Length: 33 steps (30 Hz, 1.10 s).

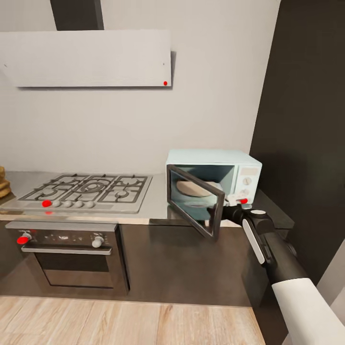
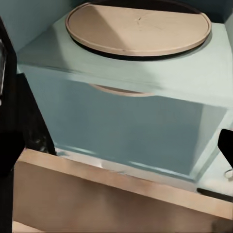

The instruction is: In the kitchen, take the popcorn bag from the countertop, put it into the microwave, and heat it until the popcorn is cooked so the cooked popcorn ends up inside the bag.

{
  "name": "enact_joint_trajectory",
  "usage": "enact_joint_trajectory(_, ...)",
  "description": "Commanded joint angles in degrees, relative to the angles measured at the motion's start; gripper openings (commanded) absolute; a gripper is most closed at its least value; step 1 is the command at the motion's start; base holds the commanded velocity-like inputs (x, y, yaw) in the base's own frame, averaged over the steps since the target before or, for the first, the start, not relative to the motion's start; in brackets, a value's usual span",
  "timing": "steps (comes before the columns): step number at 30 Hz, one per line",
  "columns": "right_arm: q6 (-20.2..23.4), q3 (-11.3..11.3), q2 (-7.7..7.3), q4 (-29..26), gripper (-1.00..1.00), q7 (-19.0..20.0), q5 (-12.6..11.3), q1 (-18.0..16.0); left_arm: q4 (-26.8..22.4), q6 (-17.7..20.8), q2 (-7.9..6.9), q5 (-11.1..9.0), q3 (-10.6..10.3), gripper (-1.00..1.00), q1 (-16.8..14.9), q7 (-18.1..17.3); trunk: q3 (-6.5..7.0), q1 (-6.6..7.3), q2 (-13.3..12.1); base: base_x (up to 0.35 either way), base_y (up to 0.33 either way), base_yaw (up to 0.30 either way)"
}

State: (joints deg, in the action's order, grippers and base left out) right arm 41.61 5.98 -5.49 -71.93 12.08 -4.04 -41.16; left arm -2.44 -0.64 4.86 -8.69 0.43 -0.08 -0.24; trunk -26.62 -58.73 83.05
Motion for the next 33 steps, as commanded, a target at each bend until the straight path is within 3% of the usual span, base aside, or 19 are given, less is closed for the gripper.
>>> enact_joint_trajectory(1, 0.30, 0.08, -0.05, -0.05, 1.00, 0.25, -0.56, -0.05, -0.02, -0.07, 0.01, -0.48, -0.03, 1.00, -0.01, -0.02, -0.06, 0.00, 0.03, 0.000, 0.000, 0.000)
enact_joint_trajectory(8, 0.40, 0.10, -0.05, -0.05, 1.00, 6.31, -0.46, -0.06, -0.02, -0.07, -0.02, -0.45, -0.02, 1.00, -0.01, -0.02, -0.06, 0.00, 0.03, 0.000, 0.000, 0.000)
enact_joint_trajectory(17, 2.32, 0.08, -0.05, -0.05, 1.00, 6.64, -0.12, -0.05, 0.02, -0.08, 0.06, -0.45, 0.00, 1.00, -0.01, -0.02, -0.06, 0.00, 0.03, -0.021, 0.025, 0.000)
enact_joint_trajectory(33, 2.34, 0.08, -0.05, -0.05, 1.00, 6.64, -0.13, -0.06, 0.04, -0.07, 0.06, -0.45, -0.07, 1.00, -0.01, -0.02, -0.06, 0.00, 0.03, -0.102, 0.179, 0.000)
